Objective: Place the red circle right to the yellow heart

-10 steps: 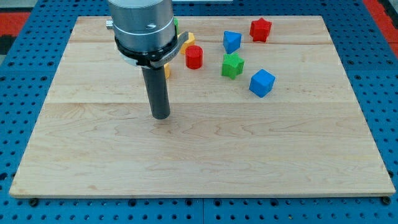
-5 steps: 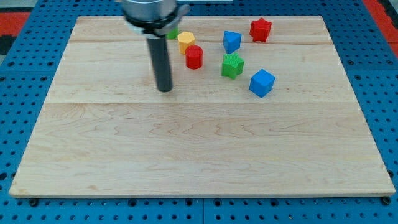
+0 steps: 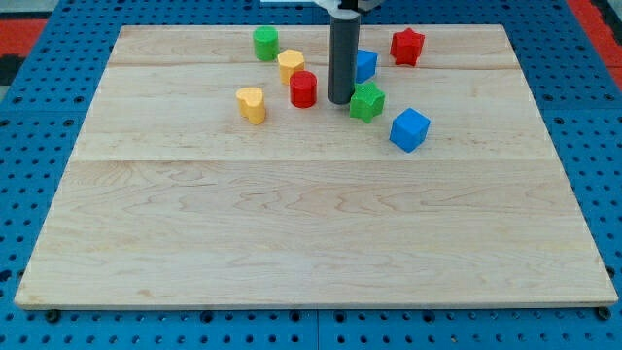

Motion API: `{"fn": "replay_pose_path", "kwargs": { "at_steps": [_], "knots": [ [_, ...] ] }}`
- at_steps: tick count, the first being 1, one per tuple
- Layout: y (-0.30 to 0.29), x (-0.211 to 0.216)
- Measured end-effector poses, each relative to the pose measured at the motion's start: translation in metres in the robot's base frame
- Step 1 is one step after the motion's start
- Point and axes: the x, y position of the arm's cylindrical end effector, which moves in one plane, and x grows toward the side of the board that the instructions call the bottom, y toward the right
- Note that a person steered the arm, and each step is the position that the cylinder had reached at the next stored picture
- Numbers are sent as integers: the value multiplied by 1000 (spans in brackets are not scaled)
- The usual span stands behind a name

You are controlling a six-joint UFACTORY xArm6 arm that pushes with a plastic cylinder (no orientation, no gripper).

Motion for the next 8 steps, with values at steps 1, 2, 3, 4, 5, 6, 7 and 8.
{"fn": "replay_pose_path", "kwargs": {
  "at_steps": [1,2,3,4,5,6,7,8],
  "knots": [
    [-9,-11],
    [-31,-19],
    [-38,-19],
    [-38,14],
    [-39,72],
    [-67,88],
    [-180,99],
    [-268,55]
  ]
}}
